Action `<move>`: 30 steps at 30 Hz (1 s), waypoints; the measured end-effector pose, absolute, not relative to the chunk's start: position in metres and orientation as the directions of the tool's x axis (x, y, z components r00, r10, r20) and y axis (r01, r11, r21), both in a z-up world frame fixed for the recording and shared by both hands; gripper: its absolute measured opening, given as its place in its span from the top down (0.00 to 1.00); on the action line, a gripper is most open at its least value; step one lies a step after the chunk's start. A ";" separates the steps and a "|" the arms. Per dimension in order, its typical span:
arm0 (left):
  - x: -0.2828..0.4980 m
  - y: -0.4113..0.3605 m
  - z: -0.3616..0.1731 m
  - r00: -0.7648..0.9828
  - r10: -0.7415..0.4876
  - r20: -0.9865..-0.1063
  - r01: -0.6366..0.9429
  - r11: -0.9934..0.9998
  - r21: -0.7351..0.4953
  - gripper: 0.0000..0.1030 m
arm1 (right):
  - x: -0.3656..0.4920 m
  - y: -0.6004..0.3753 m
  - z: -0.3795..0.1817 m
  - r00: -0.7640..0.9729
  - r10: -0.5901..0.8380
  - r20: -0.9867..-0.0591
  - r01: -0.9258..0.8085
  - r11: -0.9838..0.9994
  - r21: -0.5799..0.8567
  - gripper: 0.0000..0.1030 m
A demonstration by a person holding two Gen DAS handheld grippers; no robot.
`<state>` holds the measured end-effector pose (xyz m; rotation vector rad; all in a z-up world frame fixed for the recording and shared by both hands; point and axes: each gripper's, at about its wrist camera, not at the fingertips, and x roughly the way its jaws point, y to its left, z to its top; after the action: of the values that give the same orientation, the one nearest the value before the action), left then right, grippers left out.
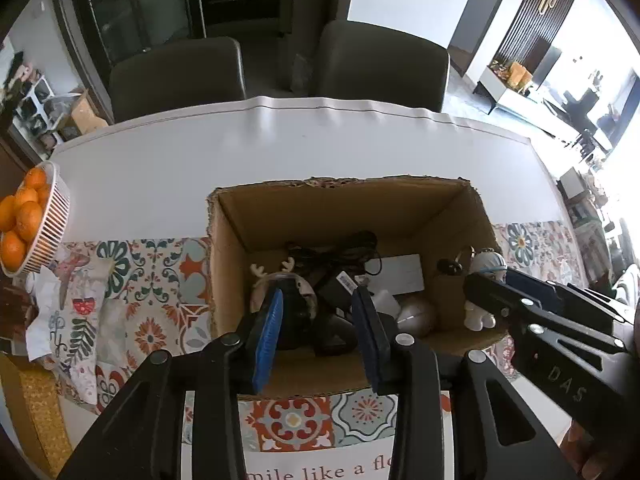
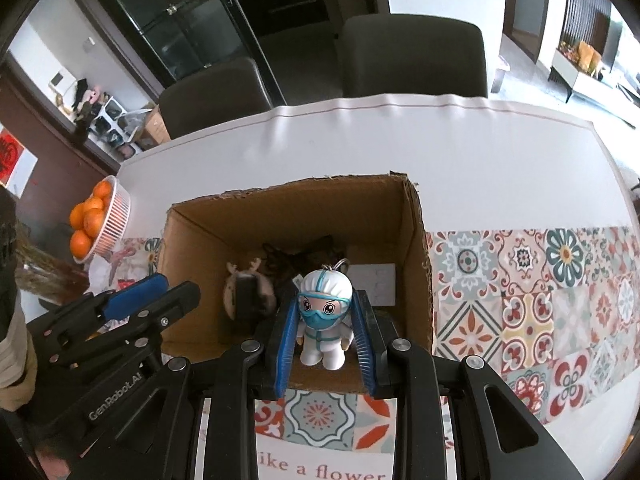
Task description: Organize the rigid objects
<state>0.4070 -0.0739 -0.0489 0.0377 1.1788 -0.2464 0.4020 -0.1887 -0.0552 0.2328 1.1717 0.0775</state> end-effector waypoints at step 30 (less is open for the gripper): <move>0.265 -0.045 0.055 0.698 -0.135 -0.703 0.193 0.981 0.004 0.34 | 0.273 -0.177 0.037 0.677 0.036 -0.735 0.074 0.990 0.117 0.67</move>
<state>0.2650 -0.0445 0.0546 0.0796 0.7771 -0.1829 0.2726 -0.1773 0.0375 0.1413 0.8279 -0.0211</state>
